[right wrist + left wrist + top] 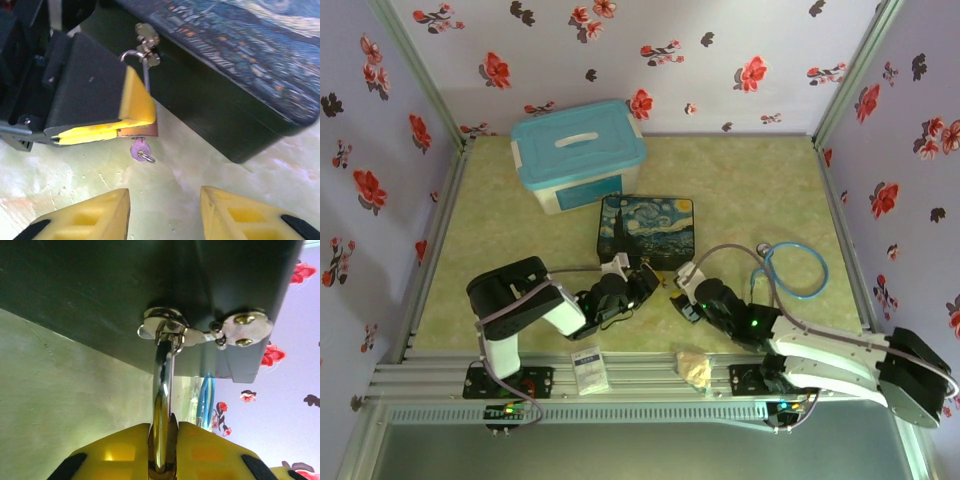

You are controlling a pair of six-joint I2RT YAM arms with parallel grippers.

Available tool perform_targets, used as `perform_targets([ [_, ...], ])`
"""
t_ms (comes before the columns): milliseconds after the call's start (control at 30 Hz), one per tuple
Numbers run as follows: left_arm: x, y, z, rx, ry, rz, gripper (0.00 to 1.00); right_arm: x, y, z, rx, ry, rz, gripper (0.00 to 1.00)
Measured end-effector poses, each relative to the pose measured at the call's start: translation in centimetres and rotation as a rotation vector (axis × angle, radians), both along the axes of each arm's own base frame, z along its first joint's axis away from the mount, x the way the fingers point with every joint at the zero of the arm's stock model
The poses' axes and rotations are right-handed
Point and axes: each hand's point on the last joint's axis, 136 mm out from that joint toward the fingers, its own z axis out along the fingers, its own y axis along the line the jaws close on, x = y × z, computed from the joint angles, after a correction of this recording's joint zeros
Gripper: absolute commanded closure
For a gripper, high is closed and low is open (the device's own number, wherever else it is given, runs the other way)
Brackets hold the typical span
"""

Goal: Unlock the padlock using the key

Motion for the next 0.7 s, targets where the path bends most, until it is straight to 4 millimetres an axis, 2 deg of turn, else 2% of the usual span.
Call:
perform_targets([
  [267, -0.2, 0.0, -0.1, 0.015, -0.005, -0.012, 1.00, 0.4, 1.7, -3.0, -0.099, -0.018, 0.065, 0.61],
  [433, -0.4, -0.1, -0.1, 0.015, -0.004, -0.017, 1.00, 0.7, 2.5, -4.6, -0.194, -0.057, 0.094, 0.69],
  [533, -0.4, -0.1, -0.2, 0.018, -0.003, -0.020, 1.00, 1.3, 3.0, -4.9, -0.254, -0.093, 0.094, 0.75],
  [700, -0.3, -0.1, -0.1, 0.016, -0.006, -0.013, 1.00, 2.4, 3.4, -4.3, -0.263, -0.144, 0.061, 0.84],
])
